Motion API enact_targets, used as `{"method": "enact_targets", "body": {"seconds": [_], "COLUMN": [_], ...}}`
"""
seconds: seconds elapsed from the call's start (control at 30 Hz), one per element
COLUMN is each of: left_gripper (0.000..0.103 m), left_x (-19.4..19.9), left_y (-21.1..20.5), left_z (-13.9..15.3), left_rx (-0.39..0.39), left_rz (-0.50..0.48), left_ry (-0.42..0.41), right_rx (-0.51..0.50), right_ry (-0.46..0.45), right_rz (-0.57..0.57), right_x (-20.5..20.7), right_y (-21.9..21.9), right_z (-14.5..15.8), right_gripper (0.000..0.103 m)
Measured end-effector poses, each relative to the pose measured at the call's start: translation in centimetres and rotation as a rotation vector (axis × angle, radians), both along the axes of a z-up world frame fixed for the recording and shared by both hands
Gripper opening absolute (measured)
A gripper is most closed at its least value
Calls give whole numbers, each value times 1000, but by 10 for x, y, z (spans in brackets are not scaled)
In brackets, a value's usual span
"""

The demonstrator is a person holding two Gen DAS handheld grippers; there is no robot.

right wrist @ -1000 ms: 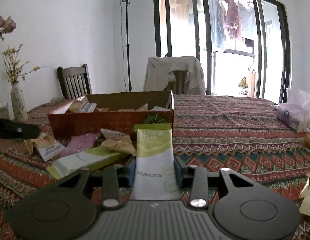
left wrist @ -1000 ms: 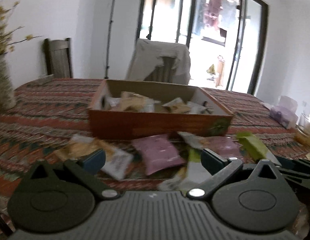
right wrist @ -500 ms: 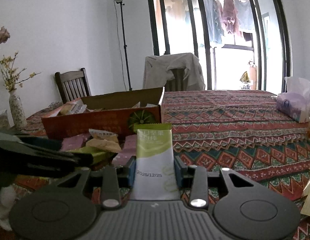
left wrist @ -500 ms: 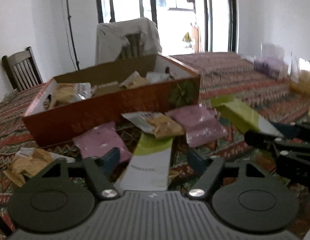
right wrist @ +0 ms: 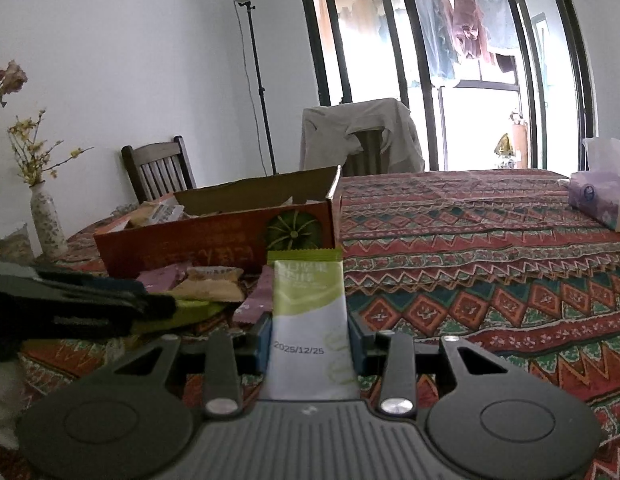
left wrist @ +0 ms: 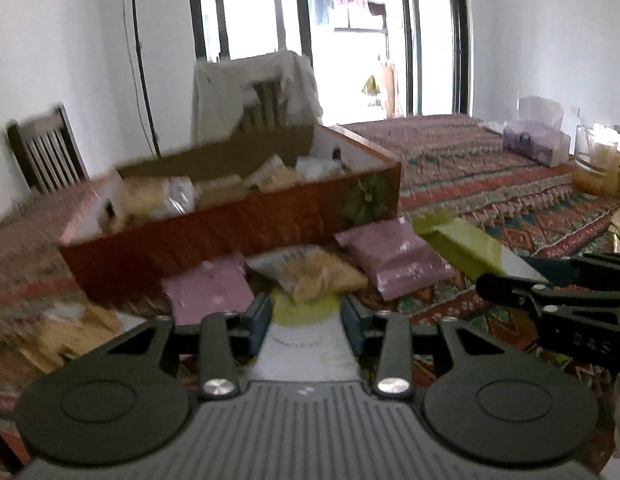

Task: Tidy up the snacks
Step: 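Grasp another green-and-white bar packet with the left gripper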

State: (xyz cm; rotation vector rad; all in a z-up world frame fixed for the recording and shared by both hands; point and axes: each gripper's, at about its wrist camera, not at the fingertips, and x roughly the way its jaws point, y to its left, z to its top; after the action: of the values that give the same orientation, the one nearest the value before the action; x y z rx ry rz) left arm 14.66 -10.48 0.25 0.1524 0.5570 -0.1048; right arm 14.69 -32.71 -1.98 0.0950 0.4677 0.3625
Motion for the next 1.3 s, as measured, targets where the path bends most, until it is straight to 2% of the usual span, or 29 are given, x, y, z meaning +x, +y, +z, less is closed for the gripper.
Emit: {"method": "enact_targets", "body": {"seconds": [0.03, 0.13, 0.27, 0.3, 0.37, 0.4, 0.43, 0.5, 0.53, 0.6, 0.73, 0.93, 1.1, 1.17, 1.23, 1.3], "left_gripper": [14, 14, 14, 17, 34, 49, 55, 57, 64, 70, 70, 70, 71, 66, 53, 47], "left_x": [-5, -16, -21, -21, -21, -22, -22, -21, -18, -12, 3, 22, 28, 23, 20, 18], "left_y": [1, 9, 23, 25, 31, 33, 34, 32, 30, 27, 14, -16, -25, -25, -20, -14], "left_z": [5, 16, 16, 15, 12, 10, 9, 7, 6, 1, -5, -15, -27, -28, -26, -25], "left_rx": [15, 7, -23, -36, -82, -107, -125, -139, -152, -189, -223, -143, -92, -49, -39, -42], "left_rz": [-1, 5, 23, 29, 24, 17, 12, -10, -17, -21, -16, 25, 40, 13, 8, 14], "left_ry": [-22, -64, -49, -39, -1, 7, 14, 26, 44, 75, 124, 148, 182, 176, 190, 200], "right_rx": [4, 6, -11, -12, -13, -14, -17, -24, -28, -34, -47, -37, -30, -21, -11, -9], "right_ry": [3, 12, 20, 21, 22, 24, 26, 28, 28, 28, 30, 24, 19, 15, 10, 5], "right_rz": [-2, -7, -17, -19, -19, -20, -23, -26, -29, -34, -39, -58, -51, -46, -39, -32], "right_x": [0, 2, 2, 2, 3, 3, 3, 3, 3, 4, 5, 4, 3, 1, 0, -1], "right_y": [-1, -1, 1, 2, 2, 3, 3, 4, 4, 6, 7, 4, 3, 1, 0, -1], "right_z": [0, -1, -1, -1, -1, -1, -1, -2, -2, -2, -2, -3, -4, -4, -3, -3], "right_gripper": [38, 38, 38, 38, 38, 38, 38, 38, 38, 38, 38, 38, 38, 38, 38, 38]}}
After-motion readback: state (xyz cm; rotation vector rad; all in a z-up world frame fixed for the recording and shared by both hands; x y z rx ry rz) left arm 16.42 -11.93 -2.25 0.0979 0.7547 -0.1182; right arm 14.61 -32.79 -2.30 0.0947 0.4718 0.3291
